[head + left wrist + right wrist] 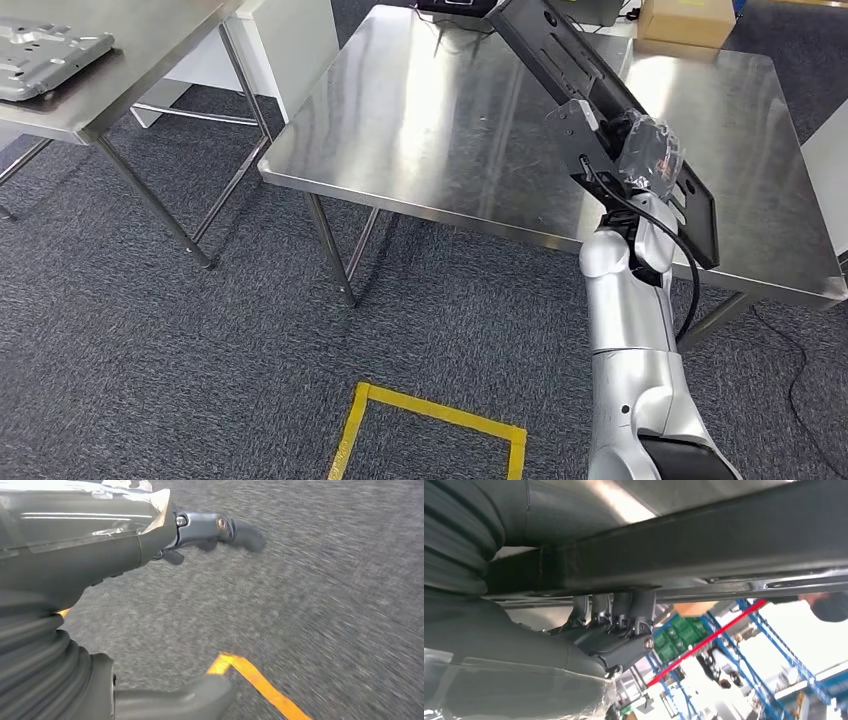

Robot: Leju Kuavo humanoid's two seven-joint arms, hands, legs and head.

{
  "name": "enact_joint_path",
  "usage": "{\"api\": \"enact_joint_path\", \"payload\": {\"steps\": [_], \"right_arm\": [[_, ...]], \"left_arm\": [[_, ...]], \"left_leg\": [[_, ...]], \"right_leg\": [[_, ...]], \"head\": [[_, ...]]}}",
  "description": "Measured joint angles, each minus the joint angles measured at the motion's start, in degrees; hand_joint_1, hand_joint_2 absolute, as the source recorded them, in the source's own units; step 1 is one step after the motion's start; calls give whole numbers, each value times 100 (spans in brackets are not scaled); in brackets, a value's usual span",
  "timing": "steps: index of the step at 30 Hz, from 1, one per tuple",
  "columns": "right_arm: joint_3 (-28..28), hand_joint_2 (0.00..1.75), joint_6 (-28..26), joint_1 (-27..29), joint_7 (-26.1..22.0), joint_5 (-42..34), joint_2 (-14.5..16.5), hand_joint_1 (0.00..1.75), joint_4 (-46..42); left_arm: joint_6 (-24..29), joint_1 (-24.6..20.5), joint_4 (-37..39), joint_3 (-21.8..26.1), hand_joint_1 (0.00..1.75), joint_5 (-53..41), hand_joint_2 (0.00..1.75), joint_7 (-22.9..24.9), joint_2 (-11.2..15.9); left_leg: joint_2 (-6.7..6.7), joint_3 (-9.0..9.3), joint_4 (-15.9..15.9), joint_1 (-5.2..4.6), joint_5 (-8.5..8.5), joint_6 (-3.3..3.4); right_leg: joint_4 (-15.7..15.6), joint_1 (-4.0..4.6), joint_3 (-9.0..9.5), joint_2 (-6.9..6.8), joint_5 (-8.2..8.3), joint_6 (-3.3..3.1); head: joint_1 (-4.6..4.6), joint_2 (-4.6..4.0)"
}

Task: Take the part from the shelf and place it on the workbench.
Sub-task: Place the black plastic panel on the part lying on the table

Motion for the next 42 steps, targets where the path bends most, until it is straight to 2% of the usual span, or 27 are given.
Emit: {"api": "enact_joint_path", "payload": {"steps": [2,3,6,8,9,10,12,13,14,16,18,19,21,23,24,25,27,29,31,33,35,37,38,39,40,41,42], "right_arm": [[-3,175,-4,13,1,1,0,175,-10],[-4,175,-7,7,0,1,0,175,-14],[-7,175,-13,25,-2,0,-2,175,-14],[-15,175,-14,105,-2,-1,-8,175,-14],[-20,175,-14,141,-2,-1,-13,175,-19],[-25,175,-14,166,-2,0,-20,175,-29],[-31,175,-11,201,-2,1,-46,175,-56],[-32,175,-3,215,-3,2,-59,175,-80],[-35,175,5,237,0,1,-69,175,-120],[-46,175,21,273,8,3,-87,175,-231],[-56,175,21,298,16,8,-110,175,-359],[-59,175,21,307,18,11,-119,175,-417],[-67,175,21,361,20,15,-140,175,-504],[-82,175,22,465,28,18,-163,175,-564],[-92,175,22,515,32,19,-174,175,-596],[-100,175,23,551,34,20,-182,175,-629],[-113,175,26,589,36,22,-197,175,-692],[-125,175,37,604,38,27,-215,175,-741],[-143,175,51,625,46,35,-231,175,-800],[-159,175,57,638,53,40,-248,175,-861],[-163,175,62,634,54,45,-274,175,-885],[-172,175,68,662,69,55,-310,175,-886],[-180,175,70,689,82,61,-329,175,-886],[-190,175,71,715,94,66,-347,175,-886],[-197,175,70,733,101,71,-359,175,-886],[-202,175,71,742,104,78,-369,175,-886],[-204,175,71,745,105,84,-379,175,-884]], "left_arm": [[-1,5,1,2,0,1,175,2,7],[-3,6,2,3,0,2,175,5,2],[-15,0,4,2,0,0,175,21,-14],[-34,12,7,3,0,-1,175,31,-29],[-46,21,8,4,0,-4,175,34,-36],[-56,28,10,4,0,-9,175,36,-42],[-68,36,11,2,0,-32,175,38,-38],[-72,35,12,0,0,-46,175,38,-33],[-75,35,13,-2,0,-61,175,38,-29],[-89,33,14,-7,0,-96,175,37,-27],[-112,32,14,-20,0,-135,175,34,-30],[-123,29,14,-34,0,-155,175,32,-29],[-136,27,15,-64,0,-180,175,29,-28],[-147,40,17,-94,0,-191,175,29,-27],[-151,46,18,-108,0,-197,175,29,-26],[-155,49,19,-120,0,-209,175,29,-24],[-158,54,19,-136,0,-232,175,29,-11],[-160,56,19,-145,0,-247,175,28,3],[-160,53,19,-148,0,-258,175,26,10],[-158,50,19,-149,0,-270,175,19,10],[-157,42,19,-150,0,-285,175,14,7],[-157,38,19,-151,0,-295,175,12,3],[-157,43,19,-151,0,-296,175,11,1],[-157,51,19,-150,0,-296,175,12,-2],[-157,57,19,-150,0,-296,175,13,-4],[-157,60,20,-150,0,-296,175,13,-6],[-157,62,20,-149,0,-295,175,16,-8]], "left_leg": [[-25,133,-130,11,-22,13],[-36,201,-170,20,-35,22],[-81,323,-205,29,-123,35],[-125,428,-204,33,-220,16],[-146,499,-202,37,-277,-3],[-163,577,-200,45,-336,-27],[-181,711,-190,49,-460,-92],[-184,744,-184,46,-515,-128],[-183,768,-174,43,-560,-162],[-177,785,-152,52,-615,-213],[-141,682,81,70,-631,-262],[-115,520,354,80,-653,-295],[-70,30,1081,97,-826,-350],[-54,-384,1481,108,-1038,-372],[-51,-468,1421,109,-1023,-361],[-50,-462,1179,107,-872,-335],[-51,-298,433,78,-260,-237],[-47,-155,-26,36,125,-159],[-44,-71,-113,10,98,-108],[-50,58,-177,16,63,-50],[-61,174,-208,29,5,-2],[-87,256,-210,21,-93,30],[-106,314,-210,16,-150,33],[-127,387,-210,11,-211,32],[-143,471,-210,6,-273,25],[-156,568,-209,3,-338,13],[-165,650,-208,-1,-397,-3]], "right_leg": [[118,-5,-30,-13,22,69],[299,-11,-133,-15,8,74],[1245,-33,-789,-14,-235,53],[1480,-49,-1108,-15,-391,72],[1322,-62,-1133,-15,-335,114],[986,-80,-1070,-16,-156,196],[255,-98,-866,-40,380,340],[35,-83,-782,-43,558,321],[-56,-64,-744,-43,646,249],[-68,-48,-684,-18,597,54],[-78,-73,-592,-4,550,-48],[-83,-86,-531,1,516,-88],[-87,-83,-419,5,418,-139],[-87,-77,-280,10,298,-144],[-88,-75,-197,13,234,-140],[-90,-71,-106,16,166,-133],[-100,-61,52,21,31,-107],[-142,-47,144,38,-75,-48],[-146,-20,221,46,-84,35],[53,-6,171,34,-62,96],[651,-16,-194,26,-129,96],[1367,-20,-716,24,-384,56],[1542,-21,-916,24,-517,54],[1542,-21,-1034,24,-578,75],[1349,-21,-1057,23,-510,122],[976,-23,-1008,21,-280,191],[560,-22,-938,17,54,263]], "head": [[1,0],[3,0],[8,0],[10,0],[11,0],[11,0],[13,0],[13,0],[5,0],[-12,0],[-28,0],[-36,0],[-50,0],[-49,0],[-48,0],[-48,0],[-45,0],[-43,0],[-44,0],[-42,0],[-37,0],[-28,0],[-25,0],[-22,0],[-21,0],[-20,0],[-17,0]]}}
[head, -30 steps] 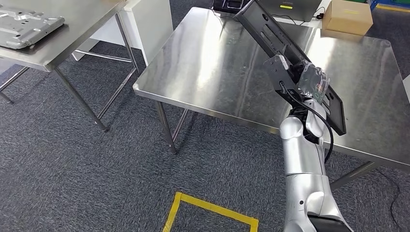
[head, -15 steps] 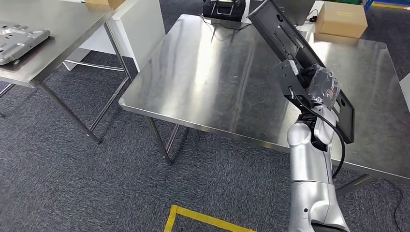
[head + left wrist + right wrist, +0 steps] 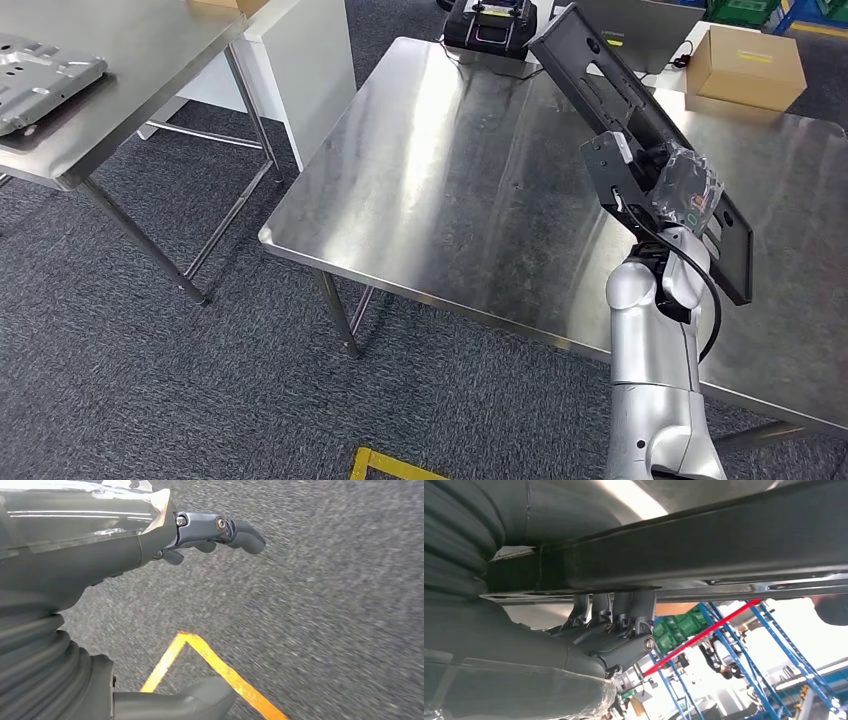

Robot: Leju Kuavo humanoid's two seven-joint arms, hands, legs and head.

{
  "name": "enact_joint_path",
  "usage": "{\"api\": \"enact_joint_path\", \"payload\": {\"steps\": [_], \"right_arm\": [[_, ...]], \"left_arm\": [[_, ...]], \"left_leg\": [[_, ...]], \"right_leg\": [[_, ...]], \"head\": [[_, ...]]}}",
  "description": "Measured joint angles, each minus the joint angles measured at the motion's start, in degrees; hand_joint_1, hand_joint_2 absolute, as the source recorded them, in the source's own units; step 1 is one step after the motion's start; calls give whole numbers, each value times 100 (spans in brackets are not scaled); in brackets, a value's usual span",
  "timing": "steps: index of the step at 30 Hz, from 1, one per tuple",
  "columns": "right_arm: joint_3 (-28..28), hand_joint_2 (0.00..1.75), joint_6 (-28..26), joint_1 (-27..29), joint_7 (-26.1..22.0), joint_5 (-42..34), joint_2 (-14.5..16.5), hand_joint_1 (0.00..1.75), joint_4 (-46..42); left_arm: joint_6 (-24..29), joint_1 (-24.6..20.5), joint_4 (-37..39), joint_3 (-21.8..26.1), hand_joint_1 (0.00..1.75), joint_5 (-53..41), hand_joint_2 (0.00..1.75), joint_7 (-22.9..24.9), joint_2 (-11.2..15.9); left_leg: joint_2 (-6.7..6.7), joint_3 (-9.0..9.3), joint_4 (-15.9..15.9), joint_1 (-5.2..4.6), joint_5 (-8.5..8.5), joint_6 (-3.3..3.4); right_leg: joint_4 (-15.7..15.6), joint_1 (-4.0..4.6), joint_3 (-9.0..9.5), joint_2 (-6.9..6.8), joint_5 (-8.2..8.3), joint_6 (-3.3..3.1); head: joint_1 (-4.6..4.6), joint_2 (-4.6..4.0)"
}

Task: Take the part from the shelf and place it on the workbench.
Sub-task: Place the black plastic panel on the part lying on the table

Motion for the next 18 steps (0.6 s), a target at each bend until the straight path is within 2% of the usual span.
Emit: {"api": "enact_joint_path", "payload": {"steps": [1,2,3,4,5,7,12,18], "right_arm": [[-2,175,1,1,1,9,-14,175,3],[-4,175,5,1,7,17,-26,175,7],[-9,175,9,0,16,24,-36,175,11],[-15,175,12,-3,26,30,-45,175,13],[-20,175,15,-10,36,34,-47,175,15],[-26,175,15,-29,39,43,-49,175,16],[-36,175,15,-50,39,65,-49,175,38],[-46,175,15,-111,103,137,-45,175,175]], "left_arm": [[0,0,0,-1,0,1,175,8,-2],[0,-3,1,-1,0,2,175,16,-4],[-2,-5,1,0,0,3,175,31,-5],[-3,-7,1,0,0,4,175,44,-8],[-5,-8,1,1,0,4,175,53,-9],[-7,-9,1,1,0,4,175,62,-11],[-1,-22,1,-2,0,2,175,35,-10],[-93,-23,1,-2,0,41,175,-279,-11]], "left_leg": [[-10,69,11,-8,-59,-20],[-20,107,18,-17,-113,-44],[-27,115,33,-27,-158,-65],[-31,114,47,-35,-185,-60],[-29,105,53,-38,-195,-49],[-22,110,59,-40,-188,-10],[10,156,-19,-38,-220,-4],[20,195,-78,-33,-255,-50]], "right_leg": [[-351,7,57,-5,299,17],[-583,20,116,-5,539,-14],[-668,21,145,-3,662,-78],[-679,21,168,2,681,-150],[-675,16,193,12,700,-186],[-681,7,193,30,703,-188],[-688,18,188,68,651,-215],[-687,35,210,65,643,-236]], "head": [[-1,0],[5,0],[14,0],[15,0],[21,0],[11,0],[9,0],[13,0]]}}
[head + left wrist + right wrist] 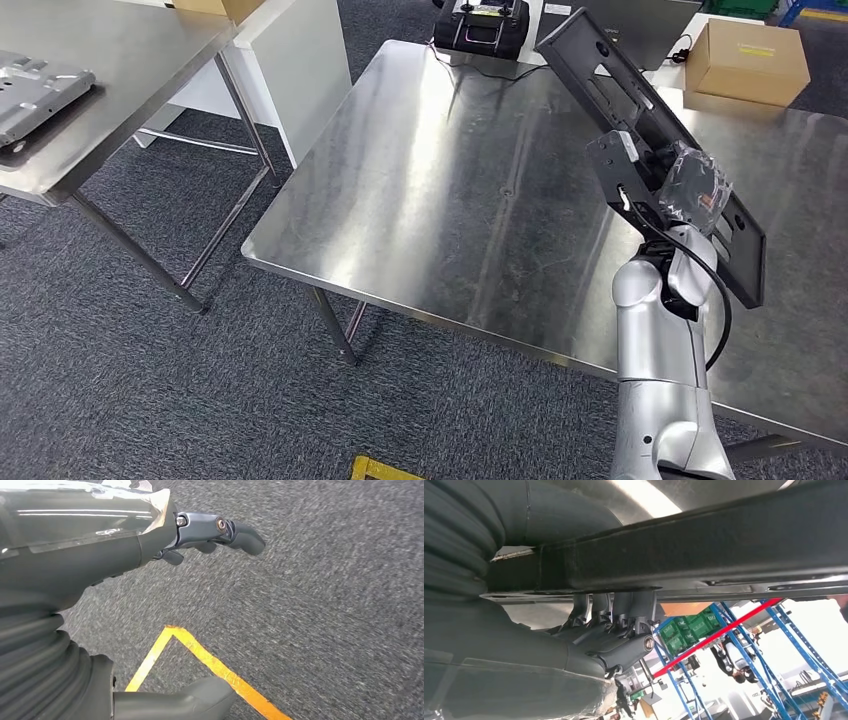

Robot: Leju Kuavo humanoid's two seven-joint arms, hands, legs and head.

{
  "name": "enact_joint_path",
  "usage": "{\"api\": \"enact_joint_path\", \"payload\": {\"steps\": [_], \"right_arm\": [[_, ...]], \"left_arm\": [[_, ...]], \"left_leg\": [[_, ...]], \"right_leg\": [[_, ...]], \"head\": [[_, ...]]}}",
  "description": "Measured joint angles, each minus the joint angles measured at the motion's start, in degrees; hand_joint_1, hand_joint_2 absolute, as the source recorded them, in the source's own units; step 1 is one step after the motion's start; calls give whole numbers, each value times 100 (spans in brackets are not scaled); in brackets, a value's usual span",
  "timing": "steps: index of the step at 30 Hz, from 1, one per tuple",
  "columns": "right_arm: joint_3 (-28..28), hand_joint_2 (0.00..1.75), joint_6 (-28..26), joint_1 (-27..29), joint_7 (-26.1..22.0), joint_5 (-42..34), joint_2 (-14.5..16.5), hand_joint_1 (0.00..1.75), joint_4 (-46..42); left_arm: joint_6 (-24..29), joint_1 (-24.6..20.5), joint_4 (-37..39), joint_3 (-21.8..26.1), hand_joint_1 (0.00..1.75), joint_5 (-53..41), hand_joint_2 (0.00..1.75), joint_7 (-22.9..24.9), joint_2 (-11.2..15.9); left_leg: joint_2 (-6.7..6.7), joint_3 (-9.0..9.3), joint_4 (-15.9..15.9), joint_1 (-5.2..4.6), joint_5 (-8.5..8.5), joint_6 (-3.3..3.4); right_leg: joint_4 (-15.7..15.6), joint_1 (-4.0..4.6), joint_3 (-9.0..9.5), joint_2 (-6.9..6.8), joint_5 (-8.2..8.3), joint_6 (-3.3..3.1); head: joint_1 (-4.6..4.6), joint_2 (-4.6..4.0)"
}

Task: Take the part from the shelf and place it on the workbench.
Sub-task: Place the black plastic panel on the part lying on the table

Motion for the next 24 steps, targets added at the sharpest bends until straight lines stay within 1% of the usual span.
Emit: {"api": "enact_joint_path", "payload": {"steps": [2,4,8,11,13,17,20,24], "right_arm": [[-2,175,0,-46,5,5,1,175,45],[-3,175,0,-92,5,5,1,175,84],[-4,175,0,-157,20,23,2,175,155],[-13,175,1,-252,144,175,3,175,313],[-29,175,-4,-363,310,393,1,175,564],[-98,175,-58,-614,645,930,-5,175,1345],[-139,175,-84,-688,727,1069,-5,175,1767],[-175,175,-99,-761,753,1109,-5,175,2072]], "left_arm": [[-7,0,0,0,0,2,175,-16,1],[-9,0,0,0,0,3,175,-20,1],[-21,0,0,1,0,16,175,-20,1],[-119,-2,0,4,0,102,175,-4,0],[-130,-4,0,4,0,134,175,2,-3],[-47,-7,0,11,0,187,175,-31,-6],[-8,-8,0,17,0,226,175,-46,-6],[-2,-8,0,18,0,234,175,-51,-7]], "left_leg": [[0,7,0,-1,7,-25],[0,17,1,-3,12,-37],[0,42,3,-12,13,-39],[0,48,4,-20,13,-38],[0,51,5,-26,13,-38],[0,55,10,-32,12,-37],[-1,55,11,-33,12,-37],[-1,55,11,-34,11,-36]], "right_leg": [[0,-1,9,0,6,-9],[1,-5,20,0,9,-13],[0,-14,46,-3,9,-13],[-1,-17,55,-3,9,-12],[-2,-20,58,-3,9,-12],[-3,-29,61,-4,9,-11],[-3,-34,62,-6,9,-11],[-3,-35,61,-6,8,-11]], "head": [[1,0],[2,0],[2,0],[2,0],[2,0],[2,0],[1,0],[2,0]]}}
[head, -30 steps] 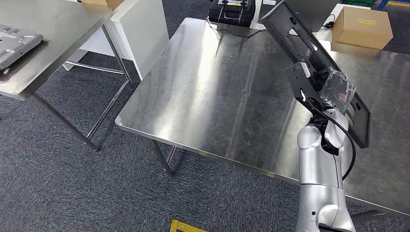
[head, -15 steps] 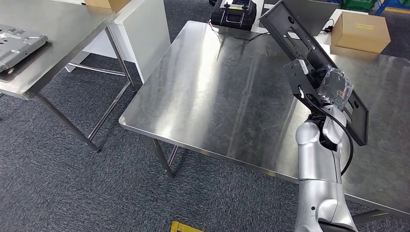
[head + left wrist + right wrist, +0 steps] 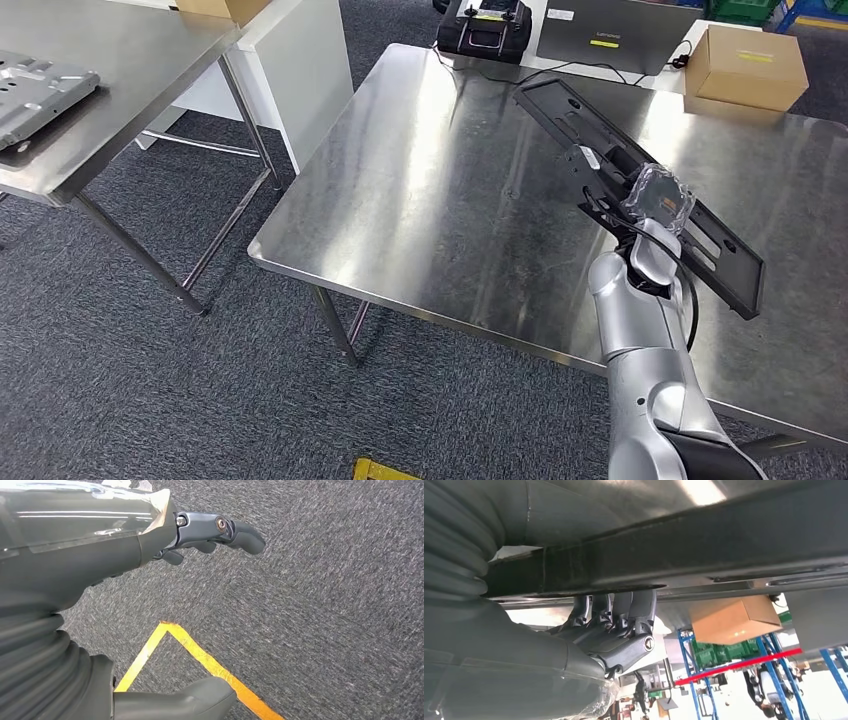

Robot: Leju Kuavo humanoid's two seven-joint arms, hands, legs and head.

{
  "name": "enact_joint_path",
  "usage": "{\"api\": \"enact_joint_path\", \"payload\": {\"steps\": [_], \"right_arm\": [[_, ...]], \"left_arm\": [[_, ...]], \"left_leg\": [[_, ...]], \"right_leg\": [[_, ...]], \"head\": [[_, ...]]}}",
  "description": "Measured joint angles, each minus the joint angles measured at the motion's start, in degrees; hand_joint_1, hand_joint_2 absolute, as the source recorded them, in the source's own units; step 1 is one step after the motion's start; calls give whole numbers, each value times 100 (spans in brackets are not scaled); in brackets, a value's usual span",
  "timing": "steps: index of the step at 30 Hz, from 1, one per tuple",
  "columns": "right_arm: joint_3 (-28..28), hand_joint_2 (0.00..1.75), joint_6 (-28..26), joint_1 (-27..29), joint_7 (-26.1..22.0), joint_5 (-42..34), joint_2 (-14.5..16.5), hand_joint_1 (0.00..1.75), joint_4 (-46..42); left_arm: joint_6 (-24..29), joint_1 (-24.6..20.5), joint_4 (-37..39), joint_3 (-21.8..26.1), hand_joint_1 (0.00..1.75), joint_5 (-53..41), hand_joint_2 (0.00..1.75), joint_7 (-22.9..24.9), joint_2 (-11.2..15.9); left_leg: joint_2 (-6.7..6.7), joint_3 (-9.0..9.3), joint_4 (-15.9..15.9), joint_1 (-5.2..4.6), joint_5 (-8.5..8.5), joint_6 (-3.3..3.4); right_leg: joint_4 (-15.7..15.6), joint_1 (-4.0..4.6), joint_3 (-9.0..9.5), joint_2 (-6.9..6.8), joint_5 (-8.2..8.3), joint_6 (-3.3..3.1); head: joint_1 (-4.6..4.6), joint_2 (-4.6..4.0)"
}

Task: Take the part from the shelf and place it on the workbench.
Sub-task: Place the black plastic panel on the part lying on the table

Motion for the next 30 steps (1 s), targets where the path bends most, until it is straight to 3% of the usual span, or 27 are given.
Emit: {"api": "enact_joint_path", "payload": {"steps": [8,12,13,17,30], "right_arm": [[-49,175,-11,-74,-1,7,1,175,256],[-55,0,-10,-96,5,17,0,0,329],[-55,0,-7,-110,26,33,1,0,351],[-54,0,-1,-198,180,104,8,0,559],[-37,0,63,-383,451,98,13,0,1270]], "left_arm": [[1,0,0,2,0,8,175,0,1],[15,0,0,5,0,27,175,6,1],[75,-4,0,17,0,47,175,32,0],[481,-15,0,108,0,110,0,294,5],[189,-13,2,191,0,124,0,586,-1]], "left_leg": [[0,1,0,0,-1,1],[0,1,0,0,0,1],[0,1,0,0,0,1],[0,2,0,0,-1,1],[0,7,1,-3,-1,1]], "right_leg": [[0,0,0,0,0,0],[0,0,1,0,0,0],[0,0,1,0,0,0],[0,0,3,1,0,0],[-1,-1,6,0,0,0]], "head": [[-1,0],[-2,0],[-1,0],[-1,0],[-1,0]]}}
